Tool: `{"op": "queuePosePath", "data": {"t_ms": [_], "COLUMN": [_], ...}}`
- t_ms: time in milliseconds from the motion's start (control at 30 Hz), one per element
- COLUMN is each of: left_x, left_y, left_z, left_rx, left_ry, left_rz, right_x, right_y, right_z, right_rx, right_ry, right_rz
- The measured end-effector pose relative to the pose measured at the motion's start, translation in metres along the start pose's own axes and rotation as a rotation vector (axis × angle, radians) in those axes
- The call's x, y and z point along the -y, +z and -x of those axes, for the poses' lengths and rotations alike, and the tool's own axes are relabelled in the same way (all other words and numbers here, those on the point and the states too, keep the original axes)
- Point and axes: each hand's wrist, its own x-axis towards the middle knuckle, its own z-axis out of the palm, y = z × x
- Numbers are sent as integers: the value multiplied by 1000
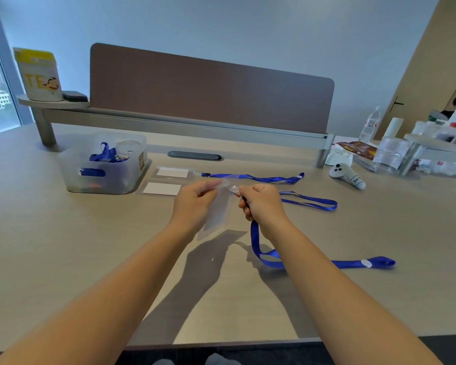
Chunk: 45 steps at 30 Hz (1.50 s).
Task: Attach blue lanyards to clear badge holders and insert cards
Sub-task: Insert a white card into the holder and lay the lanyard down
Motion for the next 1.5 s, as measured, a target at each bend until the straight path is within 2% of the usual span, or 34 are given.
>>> {"op": "queuePosePath", "data": {"t_ms": [333, 533, 633, 800, 967, 1167, 1333, 1433, 1500], "left_x": [2, 3, 4, 6, 3, 8, 1, -7, -11], "left_y": [-10, -15, -22, -37, -44, -49, -49, -48, -49], "left_z": [3, 1, 3, 4, 6, 6, 12, 11, 8], "left_rx": [-35, -36, -31, 29, 55, 99, 207, 147, 81], "left_ry": [211, 243, 361, 746, 856, 790, 432, 303, 223], "left_rz": [-230, -295, -492, -924, -1144, -1110, -790, -487, -375], "right_x": [12, 15, 16, 18, 17, 16, 15, 16, 17], "right_y": [6, 9, 10, 12, 15, 22, 28, 32, 35], "right_z": [6, 11, 12, 13, 15, 14, 12, 13, 14], "right_rx": [25, 102, 127, 135, 171, 180, 203, 228, 250], "right_ry": [73, 66, 67, 102, 81, 48, -53, -76, -96], "right_rz": [-81, -135, -130, -93, -103, -67, 7, 9, 4]}}
